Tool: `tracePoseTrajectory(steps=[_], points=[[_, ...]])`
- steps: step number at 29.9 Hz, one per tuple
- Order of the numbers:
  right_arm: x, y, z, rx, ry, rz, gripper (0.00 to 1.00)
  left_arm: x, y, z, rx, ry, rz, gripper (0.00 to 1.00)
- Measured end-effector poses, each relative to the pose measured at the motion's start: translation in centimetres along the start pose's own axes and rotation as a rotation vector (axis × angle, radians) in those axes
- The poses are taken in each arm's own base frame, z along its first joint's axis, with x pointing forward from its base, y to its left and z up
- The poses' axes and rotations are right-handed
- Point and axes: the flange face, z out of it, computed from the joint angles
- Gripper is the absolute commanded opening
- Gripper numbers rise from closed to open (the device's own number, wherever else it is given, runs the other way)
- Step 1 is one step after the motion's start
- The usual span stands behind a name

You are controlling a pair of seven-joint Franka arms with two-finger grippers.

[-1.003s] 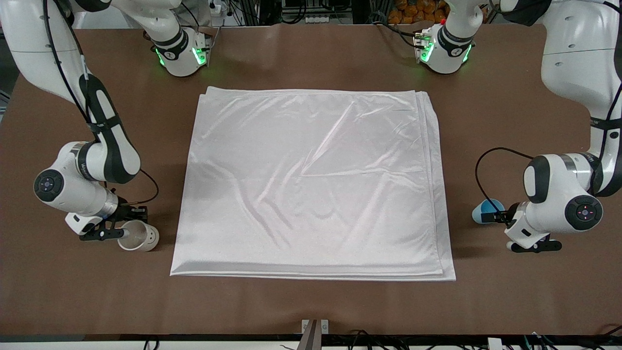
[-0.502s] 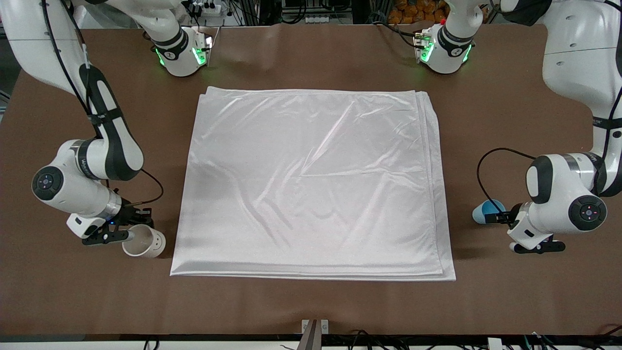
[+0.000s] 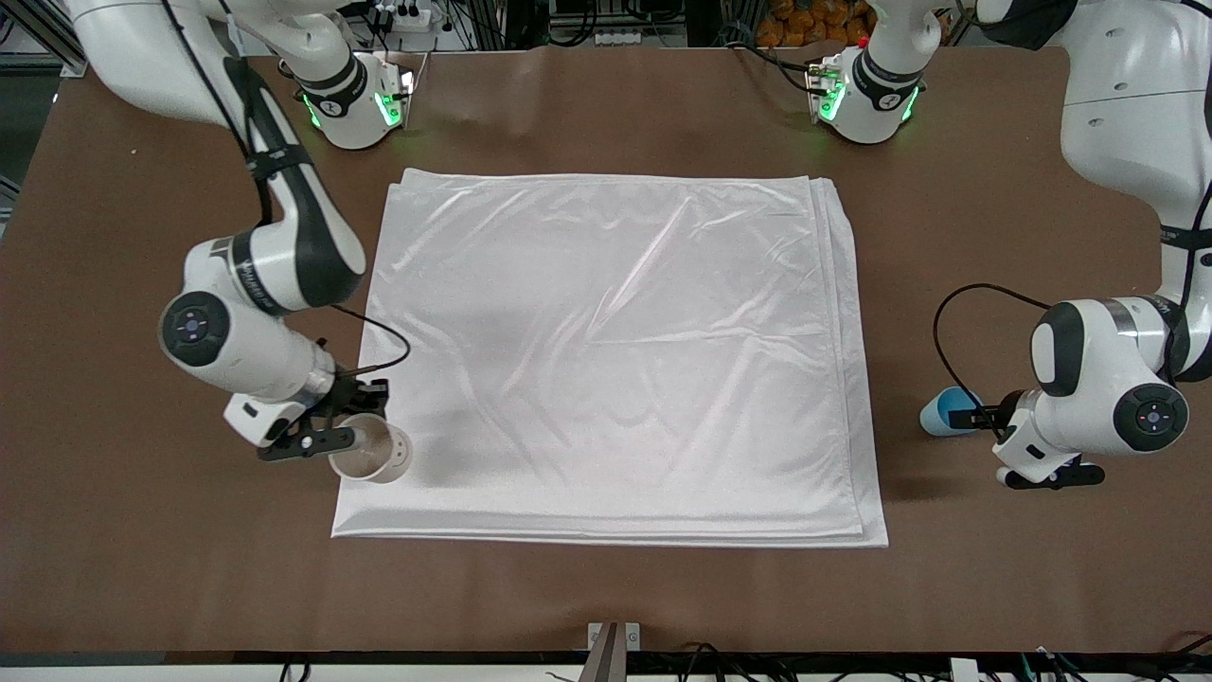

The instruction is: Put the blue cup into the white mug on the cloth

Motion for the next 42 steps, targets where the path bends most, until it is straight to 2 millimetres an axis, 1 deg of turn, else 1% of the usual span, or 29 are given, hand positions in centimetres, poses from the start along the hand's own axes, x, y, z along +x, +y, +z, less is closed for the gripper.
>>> tracePoseTrajectory(steps=[3, 7, 12, 17, 20, 25, 29, 32, 35, 42], points=[[-0.6, -4.5, -0.1, 0.003, 0.003, 0.01, 0.0, -0.2, 0.0, 0.2, 0.001, -0.023, 0.0, 0.0], [-1.6, -9.7, -0.1, 0.007, 0.006, 0.035, 0.0, -0.5, 0.0, 0.4, 0.003, -0.044, -0.012, 0.0], [-3.9, -16.6, 0.2, 0.01, 0.003, 0.072, 0.0, -0.5, 0.1, 0.4, 0.004, -0.047, -0.037, 0.0], [-6.4, -22.5, 1.5, 0.014, -0.002, 0.073, 0.0, -0.5, 0.4, 0.3, 0.005, -0.046, -0.055, 0.0], [-7.5, -25.0, 2.6, 0.021, 0.002, 0.079, 0.0, -0.5, 0.6, 0.2, 0.004, -0.045, -0.061, 0.0], [-9.3, -28.5, 5.1, 0.029, 0.004, 0.082, 0.0, -0.5, 0.9, -0.3, 0.003, -0.039, -0.077, 0.0], [-10.3, -30.6, 6.7, 0.033, 0.002, 0.066, 0.0, -0.3, 1.4, -1.1, 0.0, -0.022, -0.091, 0.0], [-10.9, -31.8, 7.6, 0.032, -0.003, 0.049, 0.0, -0.2, 2.4, -2.7, -0.009, 0.004, -0.096, 0.0], [-11.4, -32.9, 8.4, 0.031, -0.007, 0.033, 0.0, -0.4, 3.7, -4.8, -0.039, 0.032, -0.104, 0.0], [-12.6, -35.3, 10.4, 0.031, 0.017, 0.025, 0.0, -1.6, 7.0, -9.4, -0.18, 0.063, -0.173, 0.0]])
